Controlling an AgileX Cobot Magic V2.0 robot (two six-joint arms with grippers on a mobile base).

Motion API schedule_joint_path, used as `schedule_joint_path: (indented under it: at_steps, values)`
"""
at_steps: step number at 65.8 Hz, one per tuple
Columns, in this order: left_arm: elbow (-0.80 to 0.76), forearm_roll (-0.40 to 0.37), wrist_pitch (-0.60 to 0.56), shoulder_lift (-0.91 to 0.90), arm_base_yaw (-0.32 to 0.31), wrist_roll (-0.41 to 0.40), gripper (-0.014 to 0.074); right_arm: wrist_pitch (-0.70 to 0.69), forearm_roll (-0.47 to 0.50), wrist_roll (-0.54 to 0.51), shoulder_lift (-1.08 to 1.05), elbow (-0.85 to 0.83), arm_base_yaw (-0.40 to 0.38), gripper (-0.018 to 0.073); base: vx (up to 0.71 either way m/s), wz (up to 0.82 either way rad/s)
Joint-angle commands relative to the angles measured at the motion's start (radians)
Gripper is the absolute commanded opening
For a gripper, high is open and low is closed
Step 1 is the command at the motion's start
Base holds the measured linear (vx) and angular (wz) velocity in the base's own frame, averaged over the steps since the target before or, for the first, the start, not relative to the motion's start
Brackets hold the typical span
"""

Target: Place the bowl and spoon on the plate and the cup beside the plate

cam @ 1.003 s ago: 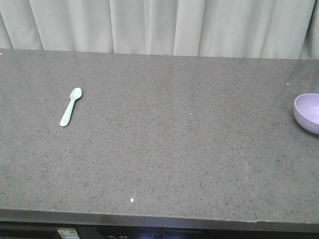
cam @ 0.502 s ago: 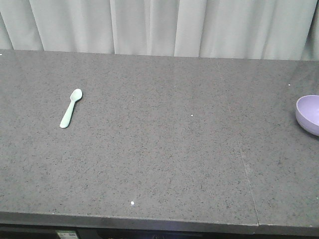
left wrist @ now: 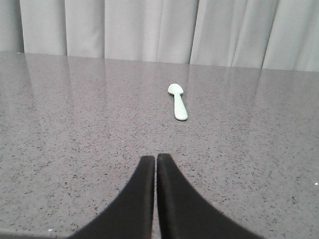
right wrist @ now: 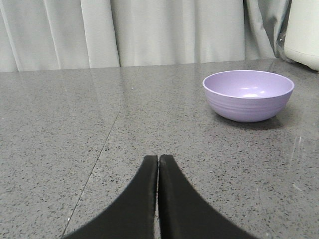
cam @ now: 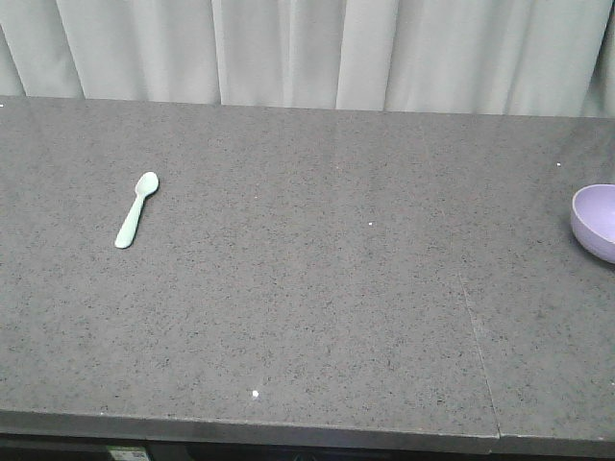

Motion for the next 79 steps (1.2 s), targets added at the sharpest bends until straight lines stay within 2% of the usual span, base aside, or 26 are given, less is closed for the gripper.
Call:
schedule_joint_path:
  at_steps: [1,79]
  values:
    - [0.030,0.000,-0.070,-0.017,0.000,-0.010,-0.0006,-0.071,-0.011,-0.002,-0.014,0.016,0.001,-0.0005,0.00,0.00]
    - [0.030,0.000,-0.070,-0.017,0.000,-0.010,-0.0006,-0.071,-0.011,-0.002,-0.014,0.016,0.001,-0.0005,0.01,0.00]
